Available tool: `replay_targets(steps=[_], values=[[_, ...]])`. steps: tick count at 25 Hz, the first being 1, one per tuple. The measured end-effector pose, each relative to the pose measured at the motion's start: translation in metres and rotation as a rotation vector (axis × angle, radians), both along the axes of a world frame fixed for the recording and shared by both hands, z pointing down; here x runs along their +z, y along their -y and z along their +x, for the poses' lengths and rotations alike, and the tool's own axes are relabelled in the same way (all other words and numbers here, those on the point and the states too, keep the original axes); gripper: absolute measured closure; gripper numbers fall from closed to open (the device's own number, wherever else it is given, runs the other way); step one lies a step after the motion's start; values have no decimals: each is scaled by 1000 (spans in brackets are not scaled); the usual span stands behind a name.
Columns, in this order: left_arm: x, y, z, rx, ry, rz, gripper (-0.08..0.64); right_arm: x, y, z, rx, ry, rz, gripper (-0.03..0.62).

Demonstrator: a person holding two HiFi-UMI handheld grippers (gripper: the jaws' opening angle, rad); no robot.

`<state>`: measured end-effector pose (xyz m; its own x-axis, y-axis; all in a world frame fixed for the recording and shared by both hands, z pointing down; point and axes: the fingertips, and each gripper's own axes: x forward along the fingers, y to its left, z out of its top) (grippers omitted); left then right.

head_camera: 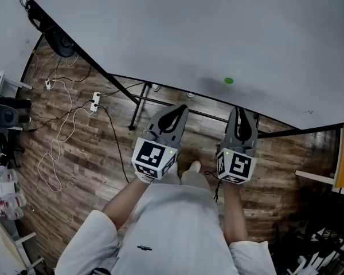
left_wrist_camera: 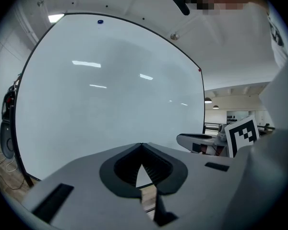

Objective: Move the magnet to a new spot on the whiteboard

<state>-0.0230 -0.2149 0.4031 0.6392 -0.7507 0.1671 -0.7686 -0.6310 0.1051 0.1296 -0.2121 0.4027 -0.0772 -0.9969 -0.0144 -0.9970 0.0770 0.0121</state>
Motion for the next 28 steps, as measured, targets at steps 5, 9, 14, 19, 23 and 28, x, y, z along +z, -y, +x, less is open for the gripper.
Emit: replay_targets(steps=[5, 9, 14, 19, 23, 28], values=[[7, 15, 2, 3, -13, -14, 554, 17, 22, -1, 2, 9, -29, 520], [13, 25, 3, 2, -17, -23, 554, 32, 38, 1, 14, 22, -57, 497], [18, 33, 4, 5, -8, -30, 554, 43, 52, 1, 30, 33, -76, 489], [23, 42, 6, 2, 1, -44, 554, 49, 67, 0, 47, 46, -86, 466], [28, 47, 5, -2, 4, -53, 554, 54, 79, -2, 65, 57, -89, 459], [28, 50, 3, -6, 0, -57, 554, 57, 89, -4, 94, 71, -97, 446]])
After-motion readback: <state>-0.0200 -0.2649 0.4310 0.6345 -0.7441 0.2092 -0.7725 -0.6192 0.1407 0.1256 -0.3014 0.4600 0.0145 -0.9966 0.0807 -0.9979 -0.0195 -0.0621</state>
